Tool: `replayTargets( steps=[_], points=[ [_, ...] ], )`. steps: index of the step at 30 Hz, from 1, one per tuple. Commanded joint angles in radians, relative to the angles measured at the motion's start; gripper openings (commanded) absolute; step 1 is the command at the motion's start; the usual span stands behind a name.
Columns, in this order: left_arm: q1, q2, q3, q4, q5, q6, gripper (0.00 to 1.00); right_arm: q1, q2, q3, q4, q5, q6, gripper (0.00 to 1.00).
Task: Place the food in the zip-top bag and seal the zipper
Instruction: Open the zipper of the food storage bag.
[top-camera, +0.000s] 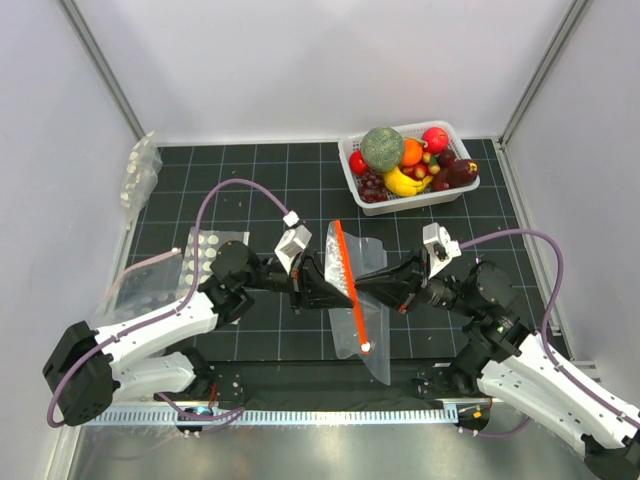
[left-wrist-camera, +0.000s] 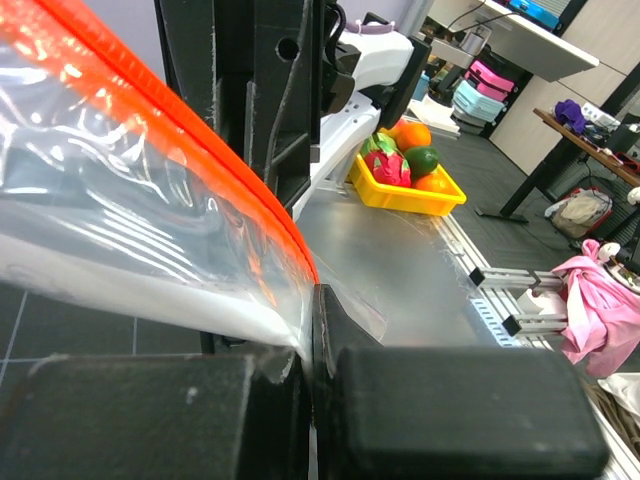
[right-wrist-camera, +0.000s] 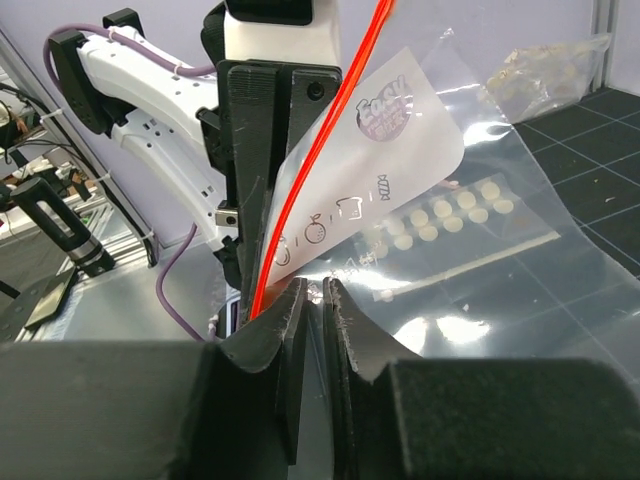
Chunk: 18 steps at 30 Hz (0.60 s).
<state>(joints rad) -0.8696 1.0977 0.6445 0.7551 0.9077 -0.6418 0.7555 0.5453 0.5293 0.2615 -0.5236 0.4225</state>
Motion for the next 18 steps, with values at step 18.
replayTargets(
  steps=[18],
  points=[
    [-0.011, 0.010, 0.014, 0.021, 0.007, 0.039, 0.01, 0.002, -0.031, 0.012, 0.076, -0.047, 0.027, 0.18]
  ],
)
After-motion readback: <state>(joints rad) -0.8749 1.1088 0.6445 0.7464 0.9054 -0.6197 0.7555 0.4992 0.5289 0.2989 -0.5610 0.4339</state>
